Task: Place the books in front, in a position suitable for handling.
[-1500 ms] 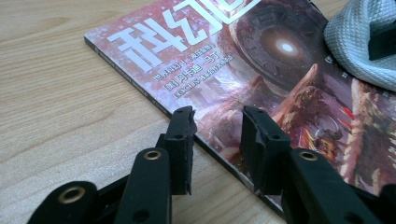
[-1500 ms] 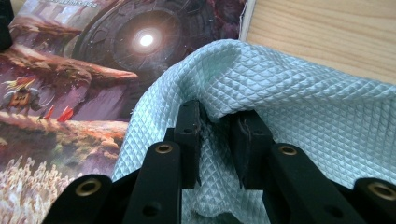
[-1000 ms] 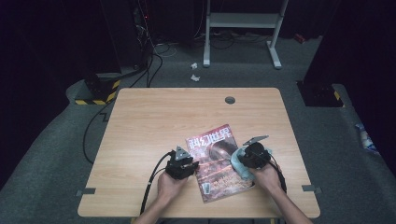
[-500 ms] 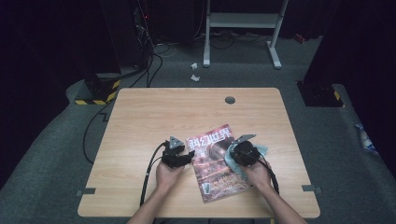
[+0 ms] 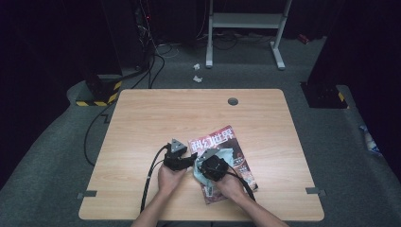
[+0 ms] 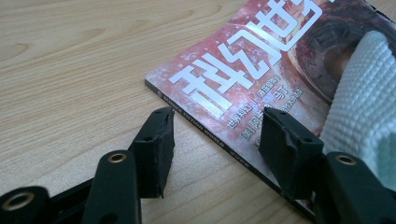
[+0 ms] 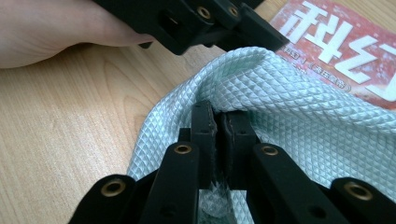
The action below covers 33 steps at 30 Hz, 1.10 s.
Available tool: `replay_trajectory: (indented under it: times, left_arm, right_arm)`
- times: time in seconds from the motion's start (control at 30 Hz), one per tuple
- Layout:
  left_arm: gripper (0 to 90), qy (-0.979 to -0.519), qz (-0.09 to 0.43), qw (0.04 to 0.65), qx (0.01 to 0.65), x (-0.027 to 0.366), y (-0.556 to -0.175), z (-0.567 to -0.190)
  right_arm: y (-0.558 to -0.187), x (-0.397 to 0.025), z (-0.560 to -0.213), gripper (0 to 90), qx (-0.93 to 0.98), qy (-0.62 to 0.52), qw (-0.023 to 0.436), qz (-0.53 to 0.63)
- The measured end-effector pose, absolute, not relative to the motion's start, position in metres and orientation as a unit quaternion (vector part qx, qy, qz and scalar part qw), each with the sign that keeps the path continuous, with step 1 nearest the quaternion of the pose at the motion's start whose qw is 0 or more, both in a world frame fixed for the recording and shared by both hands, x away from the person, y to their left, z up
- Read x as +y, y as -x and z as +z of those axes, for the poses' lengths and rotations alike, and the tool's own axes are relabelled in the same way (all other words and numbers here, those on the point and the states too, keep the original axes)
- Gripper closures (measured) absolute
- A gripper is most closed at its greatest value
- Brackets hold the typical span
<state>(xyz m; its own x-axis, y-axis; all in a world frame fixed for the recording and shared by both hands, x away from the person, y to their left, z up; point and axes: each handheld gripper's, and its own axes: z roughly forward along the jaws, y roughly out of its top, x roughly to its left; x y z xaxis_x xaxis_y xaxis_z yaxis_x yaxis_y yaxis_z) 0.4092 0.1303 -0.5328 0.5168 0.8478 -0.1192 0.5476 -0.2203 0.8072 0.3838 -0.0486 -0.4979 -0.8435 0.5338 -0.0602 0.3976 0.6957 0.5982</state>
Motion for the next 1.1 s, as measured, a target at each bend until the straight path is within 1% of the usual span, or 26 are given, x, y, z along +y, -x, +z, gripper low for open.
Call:
replay_trajectory:
  times: [0.1,0.2,0.4,0.5,0.6,0.67,0.87,0.97,1.03,1.1]
  left_arm:
    - [45.2,-0.761,0.176,0.425,0.458,0.13,-0.409,-0.533]
    - [45.8,-0.761,0.176,0.425,0.457,0.13,-0.409,-0.533]
    - [46.2,-0.761,0.175,0.427,0.456,0.13,-0.41,-0.533]
    - [46.7,-0.761,0.174,0.428,0.456,0.13,-0.41,-0.533]
    - [46.8,-0.761,0.174,0.428,0.456,0.13,-0.41,-0.533]
    - [46.8,-0.761,0.174,0.428,0.455,0.13,-0.41,-0.533]
    - [46.9,-0.761,0.175,0.428,0.455,0.13,-0.41,-0.533]
    - [46.9,-0.761,0.174,0.429,0.455,0.13,-0.41,-0.533]
    - [46.9,-0.761,0.174,0.429,0.455,0.13,-0.41,-0.533]
    - [46.9,-0.761,0.174,0.429,0.455,0.13,-0.41,-0.533]
  right_arm:
    - [-0.389,-0.06,-0.498,84.1,0.912,-0.26,0.097,0.303]
    - [-0.393,-0.085,-0.497,84.1,0.906,-0.286,0.116,0.289]
    - [-0.416,-0.164,-0.493,84.1,0.871,-0.385,0.14,0.272]
    - [-0.416,-0.181,-0.49,84.1,0.867,-0.399,0.145,0.262]
    - [-0.411,-0.17,-0.492,84.0,0.874,-0.383,0.161,0.253]
    - [-0.409,-0.159,-0.493,84.0,0.877,-0.374,0.153,0.261]
    - [-0.392,-0.089,-0.497,84.0,0.905,-0.29,0.111,0.29]
    - [-0.379,-0.056,-0.497,83.9,0.919,-0.242,0.099,0.296]
    - [-0.378,-0.05,-0.497,83.9,0.921,-0.23,0.1,0.298]
    - [-0.38,-0.054,-0.498,83.6,0.918,-0.24,0.084,0.304]
